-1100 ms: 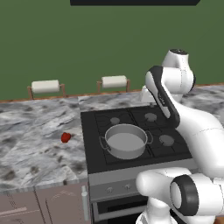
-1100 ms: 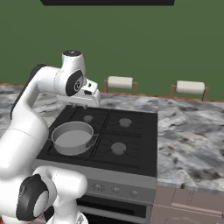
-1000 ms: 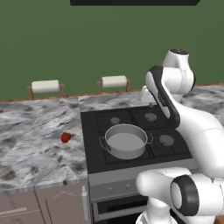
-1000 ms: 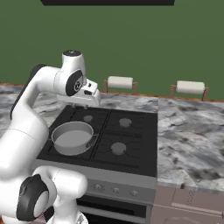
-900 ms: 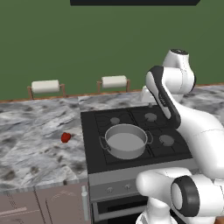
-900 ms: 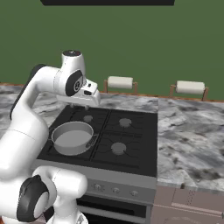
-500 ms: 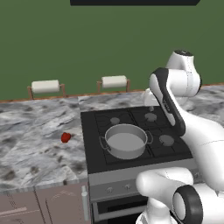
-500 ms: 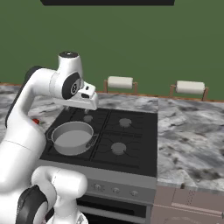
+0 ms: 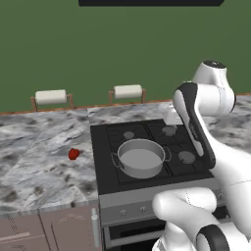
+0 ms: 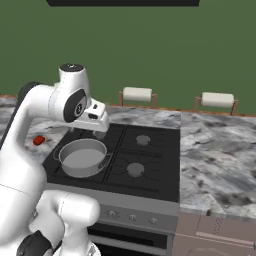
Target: Turn on the burner for the pot on the stove. Wait thirty seconds for the pot to heat up. Then add the bell pepper to the pot.
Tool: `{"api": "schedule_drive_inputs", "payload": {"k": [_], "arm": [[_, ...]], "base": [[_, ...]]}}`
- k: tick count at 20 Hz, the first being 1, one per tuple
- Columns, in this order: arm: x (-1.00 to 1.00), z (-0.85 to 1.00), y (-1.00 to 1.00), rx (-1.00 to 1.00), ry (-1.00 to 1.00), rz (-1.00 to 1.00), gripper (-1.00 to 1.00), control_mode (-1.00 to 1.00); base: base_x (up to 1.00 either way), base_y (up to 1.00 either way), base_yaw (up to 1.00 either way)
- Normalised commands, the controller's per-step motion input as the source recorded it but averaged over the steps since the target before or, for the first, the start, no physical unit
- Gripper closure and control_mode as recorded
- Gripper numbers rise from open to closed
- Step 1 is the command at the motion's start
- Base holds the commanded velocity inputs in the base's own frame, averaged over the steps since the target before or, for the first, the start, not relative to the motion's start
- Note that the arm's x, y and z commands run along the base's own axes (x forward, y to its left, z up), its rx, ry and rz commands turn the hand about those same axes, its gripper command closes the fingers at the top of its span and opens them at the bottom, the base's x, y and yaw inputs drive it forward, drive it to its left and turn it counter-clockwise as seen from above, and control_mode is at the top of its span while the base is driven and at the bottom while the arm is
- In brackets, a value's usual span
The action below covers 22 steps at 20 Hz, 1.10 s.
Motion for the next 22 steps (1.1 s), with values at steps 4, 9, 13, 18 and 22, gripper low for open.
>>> {"api": "schedule_drive_inputs", "payload": {"k": [4, 9, 13, 18, 22], "arm": [[-0.39, 0.0, 0.0, 0.0, -0.04, 0.0, -1.0, -1.0], [-0.42, 0.0, 0.0, 0.0, -0.05, 0.0, -1.0, -1.0], [-0.32, 0.0, 0.0, 0.0, -0.04, 0.0, -1.0, -1.0], [-0.2, 0.0, 0.0, 0.0, -0.01, 0.0, -1.0, -1.0], [-0.11, 0.0, 0.0, 0.0, -0.07, 0.0, -1.0, -1.0]], "base": [[0.0, 0.0, 0.0], [0.0, 0.0, 0.0], [0.0, 0.0, 0.0], [0.0, 0.0, 0.0], [0.0, 0.0, 0.0]]}}
